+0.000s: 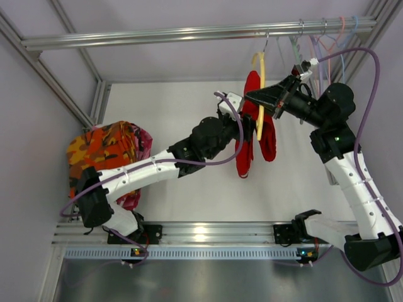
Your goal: Remove the trousers from the hanger
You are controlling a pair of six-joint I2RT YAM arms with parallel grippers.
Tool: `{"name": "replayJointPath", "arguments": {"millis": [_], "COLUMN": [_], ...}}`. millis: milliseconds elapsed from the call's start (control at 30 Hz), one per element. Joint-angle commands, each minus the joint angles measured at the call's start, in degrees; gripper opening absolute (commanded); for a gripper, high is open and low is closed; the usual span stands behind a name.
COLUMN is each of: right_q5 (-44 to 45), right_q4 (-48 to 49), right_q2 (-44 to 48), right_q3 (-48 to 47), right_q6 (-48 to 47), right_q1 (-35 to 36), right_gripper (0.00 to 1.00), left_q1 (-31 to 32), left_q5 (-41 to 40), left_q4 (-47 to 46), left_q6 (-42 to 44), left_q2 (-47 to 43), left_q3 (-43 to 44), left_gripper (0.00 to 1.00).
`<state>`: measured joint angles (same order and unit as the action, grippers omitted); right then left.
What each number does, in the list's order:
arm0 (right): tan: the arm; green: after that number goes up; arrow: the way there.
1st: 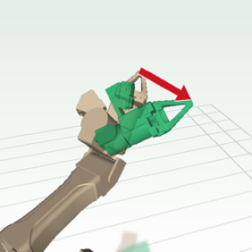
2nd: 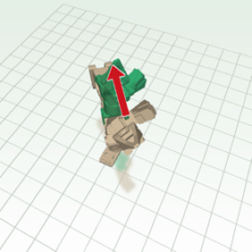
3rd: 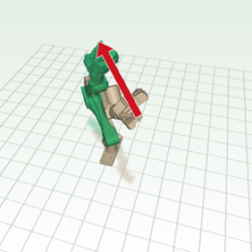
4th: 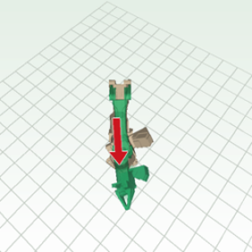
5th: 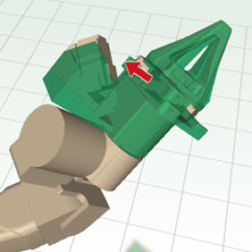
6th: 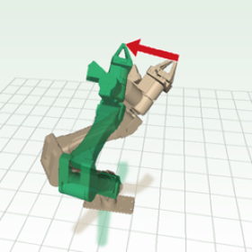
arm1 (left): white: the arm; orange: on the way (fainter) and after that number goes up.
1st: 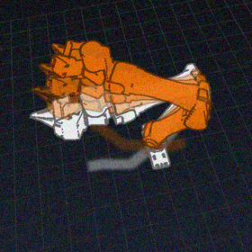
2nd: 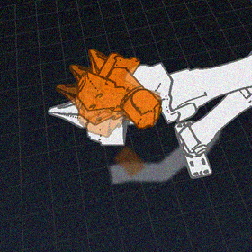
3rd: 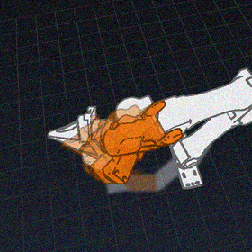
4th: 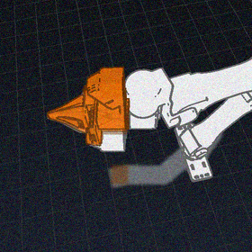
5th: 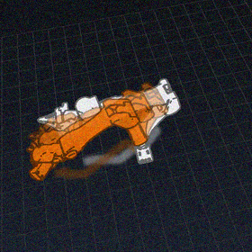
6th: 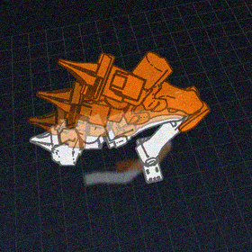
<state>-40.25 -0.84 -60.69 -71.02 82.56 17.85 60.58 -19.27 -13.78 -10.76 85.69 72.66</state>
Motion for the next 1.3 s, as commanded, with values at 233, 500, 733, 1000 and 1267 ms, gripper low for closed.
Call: {"name": "replayJointPath", "arguments": {"millis": [233, 500, 733, 1000, 1267], "right_q5": [-1.2, -1.8, -1.1, -0.7, -2.9], "right_q4": [10.5, 8.8, 8.1, 8.1, 12.0], "right_q2": [2.7, 3.9, 4.6, 5.5, 5.4], "right_q3": [-6.2, -5.4, -3.1, 9.0, 15.8], "right_q6": [-0.2, -1.4, -3.9, -8.1, -11.1], "right_q1": [1.2, 1.4, 1.4, -0.8, -1.8], "right_gripper": [0.00, 0.00, 0.00, 0.00, 0.00], "left_q1": [-1.1, -3.9, -4.7, -8.4, -10.9], "left_q5": [-8.3, -5.9, -3.9, 2.4, 2.7], "left_q4": [-8.1, -10.7, -8.4, -0.7, 4.5], "left_q6": [6.3, 7.1, 8.0, 5.8, 4.4], "left_q2": [-0.7, 2.2, -1.0, -6.1, -7.3], "left_q3": [-0.8, 2.8, 4.9, 13.6, 26.1], "left_gripper": [0.54, 0.25, 0.00, 0.00, 0.00]}}
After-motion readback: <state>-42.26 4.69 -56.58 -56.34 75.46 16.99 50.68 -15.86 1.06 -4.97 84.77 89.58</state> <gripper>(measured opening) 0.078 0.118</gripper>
